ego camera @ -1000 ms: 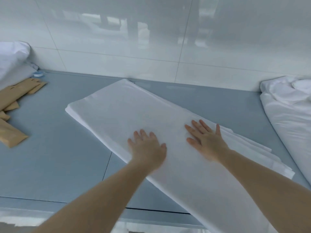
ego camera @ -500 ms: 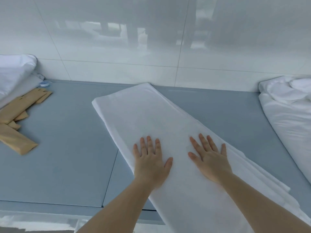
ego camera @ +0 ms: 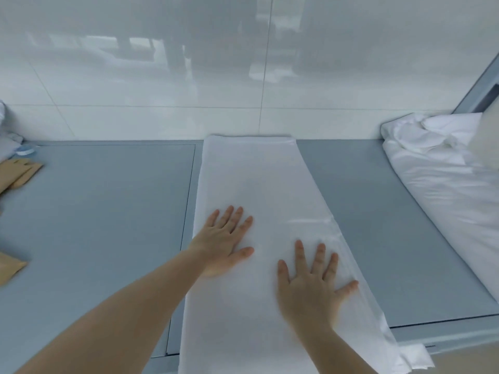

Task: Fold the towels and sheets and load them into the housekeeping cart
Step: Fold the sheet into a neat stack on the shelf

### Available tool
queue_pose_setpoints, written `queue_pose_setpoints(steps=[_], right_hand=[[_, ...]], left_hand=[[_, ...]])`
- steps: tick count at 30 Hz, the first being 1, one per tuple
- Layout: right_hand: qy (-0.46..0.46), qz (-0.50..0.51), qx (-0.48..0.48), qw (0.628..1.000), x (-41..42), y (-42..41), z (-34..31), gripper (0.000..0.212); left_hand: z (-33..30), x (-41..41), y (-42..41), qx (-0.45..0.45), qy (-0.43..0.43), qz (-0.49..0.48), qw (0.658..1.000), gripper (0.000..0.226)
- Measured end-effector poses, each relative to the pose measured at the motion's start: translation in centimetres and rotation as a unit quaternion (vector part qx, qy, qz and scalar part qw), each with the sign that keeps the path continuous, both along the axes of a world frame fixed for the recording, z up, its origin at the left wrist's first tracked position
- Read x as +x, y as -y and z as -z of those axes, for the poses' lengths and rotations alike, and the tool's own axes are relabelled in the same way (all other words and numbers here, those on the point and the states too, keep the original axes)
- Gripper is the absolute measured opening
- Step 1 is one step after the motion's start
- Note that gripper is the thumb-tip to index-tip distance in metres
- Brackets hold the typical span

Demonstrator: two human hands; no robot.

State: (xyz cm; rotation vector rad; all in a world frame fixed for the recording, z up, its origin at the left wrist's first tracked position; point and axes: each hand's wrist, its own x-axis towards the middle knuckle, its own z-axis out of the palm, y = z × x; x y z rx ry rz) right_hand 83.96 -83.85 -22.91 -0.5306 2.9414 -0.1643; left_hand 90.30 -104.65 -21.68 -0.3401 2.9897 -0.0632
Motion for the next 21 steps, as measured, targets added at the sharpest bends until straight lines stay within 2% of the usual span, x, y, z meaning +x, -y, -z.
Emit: queue_pose_setpoints(steps=[6, 10, 14, 21], right_hand=[[-0.004, 0.011, -0.001, 1.000, -0.3, 1.3, -0.2, 0.063], [-0.009, 0.009, -0.002, 1.000, -0.1, 1.2, -0.2, 0.063], [-0.008, 0.005, -0.001, 1.000, -0.1, 1.2, -0.4, 0.064], [0.015, -0.012, 0.011, 1.000, -0.1, 1.1, -1.2, 0.063]], left_hand=[[-0.2, -0.8, 1.3, -0.006, -0.001, 0.008, 1.000, 0.076], [-0.2, -0.3, 0.5, 0.019, -0.029, -0.040, 0.999, 0.066], [0.1, 1.6, -1.9, 0.035, -0.040, -0.100, 0.994, 0.061], [0.4, 7.0, -8.5, 0.039, -0.027, -0.135, 0.990, 0.066]])
